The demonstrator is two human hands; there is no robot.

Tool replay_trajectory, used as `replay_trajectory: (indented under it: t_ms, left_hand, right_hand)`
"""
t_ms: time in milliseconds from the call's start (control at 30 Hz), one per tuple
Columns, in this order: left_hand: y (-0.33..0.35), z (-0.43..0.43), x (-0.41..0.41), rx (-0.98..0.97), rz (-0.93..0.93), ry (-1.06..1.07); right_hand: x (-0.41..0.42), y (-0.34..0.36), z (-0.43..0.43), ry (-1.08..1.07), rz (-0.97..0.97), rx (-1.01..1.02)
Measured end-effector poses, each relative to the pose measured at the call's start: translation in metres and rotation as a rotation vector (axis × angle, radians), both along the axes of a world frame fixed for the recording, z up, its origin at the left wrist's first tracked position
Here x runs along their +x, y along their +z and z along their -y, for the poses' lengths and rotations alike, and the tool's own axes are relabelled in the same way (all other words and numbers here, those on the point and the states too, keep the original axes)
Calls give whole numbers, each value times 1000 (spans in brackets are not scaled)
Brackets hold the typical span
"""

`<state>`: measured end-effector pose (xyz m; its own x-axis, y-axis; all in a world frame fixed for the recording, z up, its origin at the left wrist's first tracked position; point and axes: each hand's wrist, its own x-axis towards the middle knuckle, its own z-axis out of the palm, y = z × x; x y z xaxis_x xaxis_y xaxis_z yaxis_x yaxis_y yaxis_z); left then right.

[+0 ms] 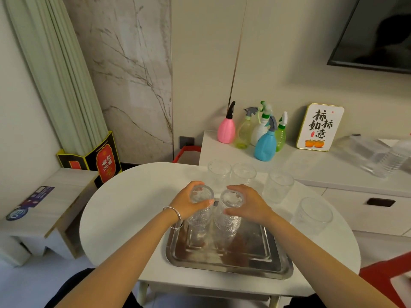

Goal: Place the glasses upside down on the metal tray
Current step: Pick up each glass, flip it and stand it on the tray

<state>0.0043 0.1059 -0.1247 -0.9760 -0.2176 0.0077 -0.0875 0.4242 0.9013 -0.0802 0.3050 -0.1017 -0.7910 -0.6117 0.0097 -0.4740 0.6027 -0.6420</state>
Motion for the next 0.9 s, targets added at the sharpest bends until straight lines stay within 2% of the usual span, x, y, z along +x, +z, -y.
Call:
replay_trajectory:
  t_ms: [467, 667, 767, 900]
  left_hand:
    - [1, -1, -3, -18, 4, -13]
    - [6, 3, -18, 27, 10, 71]
    - [20, 4, -40, -28, 2, 95]
    - [36, -1, -79, -184, 41, 21]
  right_hand:
    - [0, -5, -1, 35, 66, -87]
    - [-1, 0, -17, -70, 235, -310]
    - [-4, 2, -29, -156, 302, -408]
    - [-10, 4, -39, -225, 370, -492]
